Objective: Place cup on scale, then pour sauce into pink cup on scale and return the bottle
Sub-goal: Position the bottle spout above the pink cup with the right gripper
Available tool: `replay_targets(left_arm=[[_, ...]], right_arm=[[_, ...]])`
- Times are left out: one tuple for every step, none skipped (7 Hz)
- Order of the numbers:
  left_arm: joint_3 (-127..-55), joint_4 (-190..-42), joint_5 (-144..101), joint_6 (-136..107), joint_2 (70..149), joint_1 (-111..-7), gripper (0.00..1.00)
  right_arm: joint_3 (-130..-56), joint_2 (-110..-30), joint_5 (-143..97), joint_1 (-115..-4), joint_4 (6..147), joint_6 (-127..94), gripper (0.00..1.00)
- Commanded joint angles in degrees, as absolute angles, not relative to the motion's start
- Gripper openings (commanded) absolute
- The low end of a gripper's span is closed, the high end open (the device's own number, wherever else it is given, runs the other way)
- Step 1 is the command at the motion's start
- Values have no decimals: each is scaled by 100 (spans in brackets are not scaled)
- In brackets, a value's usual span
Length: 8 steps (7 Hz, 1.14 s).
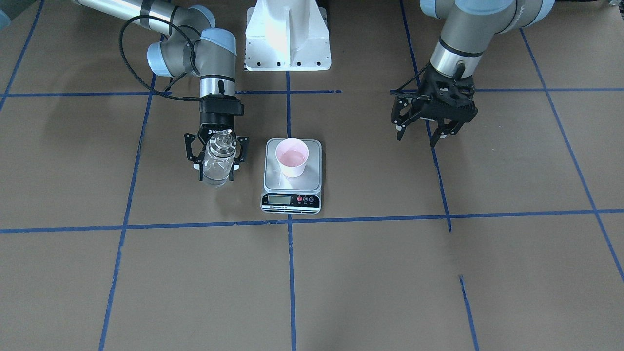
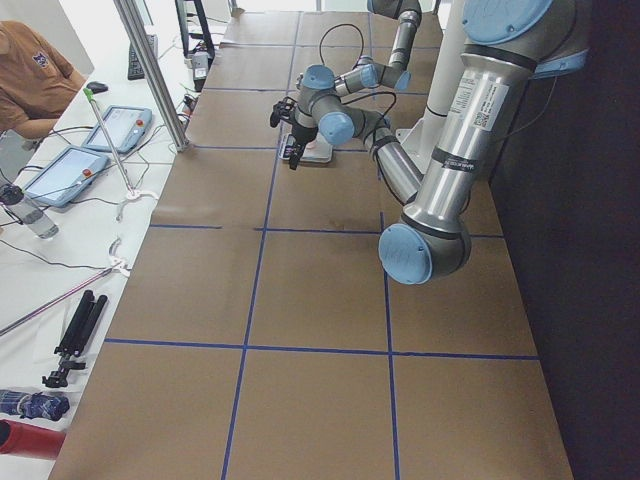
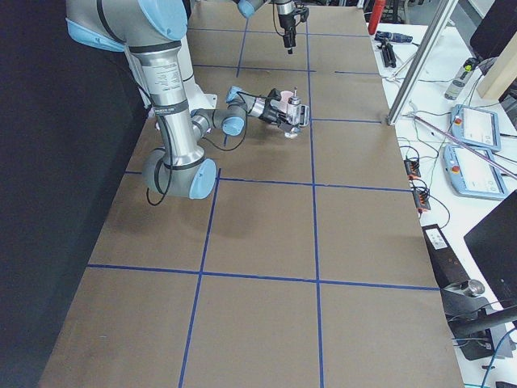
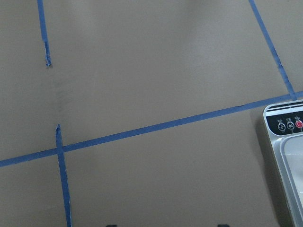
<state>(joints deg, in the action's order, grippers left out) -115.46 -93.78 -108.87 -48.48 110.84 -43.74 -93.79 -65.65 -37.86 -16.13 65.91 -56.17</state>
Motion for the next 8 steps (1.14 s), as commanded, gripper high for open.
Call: replay_targets(left_arm=[[-11549, -9378, -10890, -4860, 11083, -4377, 77], [-11558, -9378, -10890, -4878, 11083, -4377, 77], [-11558, -9378, -10890, -4878, 11083, -4386, 77], [-11558, -9378, -10890, -4878, 11083, -4386, 77], [-11549, -9378, -10890, -4878, 11074, -4386, 77], [-11549, -9378, -10890, -4869, 11057, -4386, 77], [-11549, -9378, -10890, -4869, 11057, -4386, 77], [-11549, -9378, -10890, -4843, 11057, -4394, 79]], right_arm=[[-9422, -6574, -3413, -1574, 7292, -4898, 0], [-9422, -6531, -3097, -1451, 7765, -4556, 0], [-9500, -6365, -3102, -1424, 7874, -4527, 0], [-9544, -6337, -3094, -1415, 7892, -4526, 0], [-9554, -6302, -3094, -1415, 7936, -4492, 0], [-9580, -6293, -3076, -1406, 8258, -4483, 0], [-9597, -6284, -3067, -1398, 8601, -4465, 0], [-9598, -6267, -3076, -1389, 8831, -4143, 0]])
